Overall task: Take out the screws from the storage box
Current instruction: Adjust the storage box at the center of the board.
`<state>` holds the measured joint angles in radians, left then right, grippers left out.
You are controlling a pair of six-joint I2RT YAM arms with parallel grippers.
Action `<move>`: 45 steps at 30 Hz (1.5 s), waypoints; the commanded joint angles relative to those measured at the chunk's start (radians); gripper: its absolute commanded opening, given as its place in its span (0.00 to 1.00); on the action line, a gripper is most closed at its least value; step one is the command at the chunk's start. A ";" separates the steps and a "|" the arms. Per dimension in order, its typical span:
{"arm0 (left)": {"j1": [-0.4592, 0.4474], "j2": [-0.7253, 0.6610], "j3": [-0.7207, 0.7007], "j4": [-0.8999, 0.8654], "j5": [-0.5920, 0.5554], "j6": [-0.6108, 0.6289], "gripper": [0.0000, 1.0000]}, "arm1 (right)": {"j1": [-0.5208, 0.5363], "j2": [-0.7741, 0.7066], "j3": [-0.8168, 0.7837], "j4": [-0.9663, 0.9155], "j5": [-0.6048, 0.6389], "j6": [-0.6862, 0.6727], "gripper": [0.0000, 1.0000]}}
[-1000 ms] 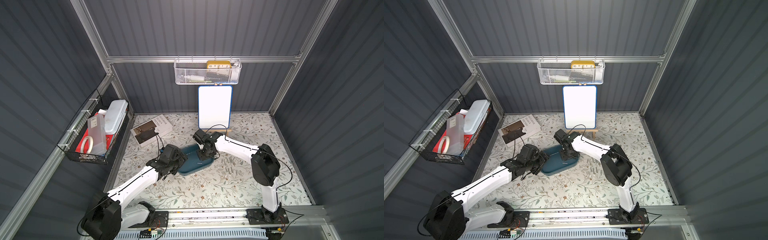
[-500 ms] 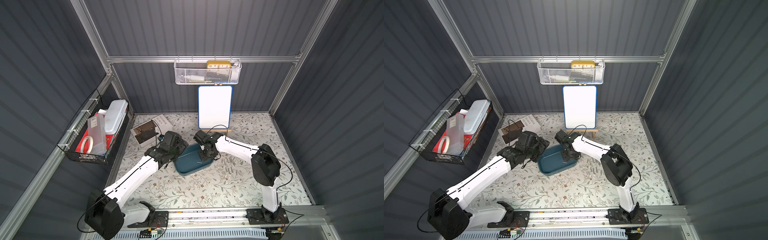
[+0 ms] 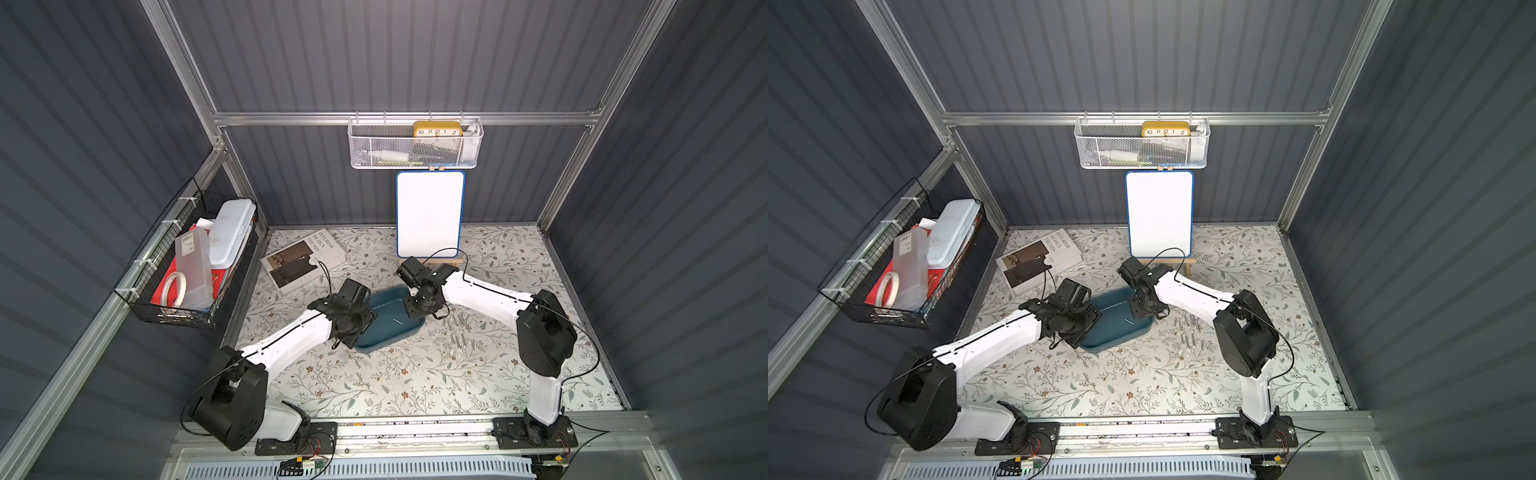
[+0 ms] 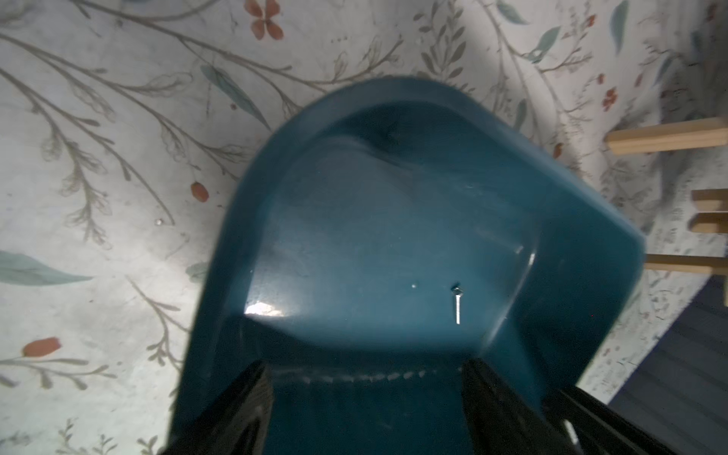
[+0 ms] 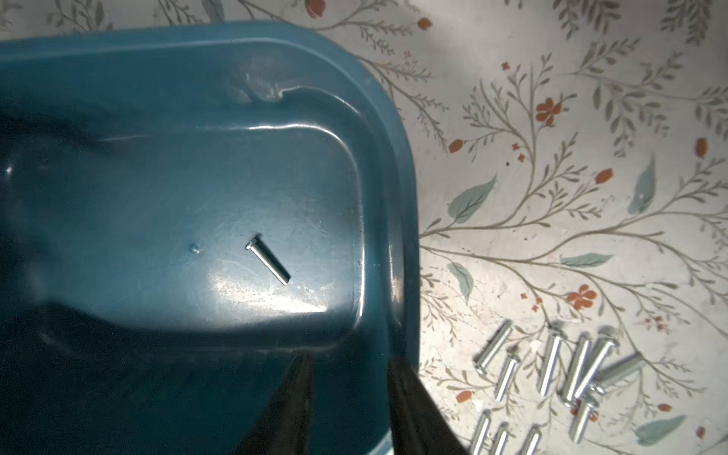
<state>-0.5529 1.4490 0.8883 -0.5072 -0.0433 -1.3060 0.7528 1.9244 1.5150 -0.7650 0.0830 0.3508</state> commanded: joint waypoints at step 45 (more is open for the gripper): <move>0.095 -0.086 0.326 -0.208 -0.144 0.048 0.93 | -0.201 -0.047 0.069 -0.507 -0.414 0.224 0.00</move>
<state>-0.4656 1.3758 1.1782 -0.6891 -0.1532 -1.2968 0.5472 1.8797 1.5787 -1.1244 -0.2649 0.5468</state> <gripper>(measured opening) 0.927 0.091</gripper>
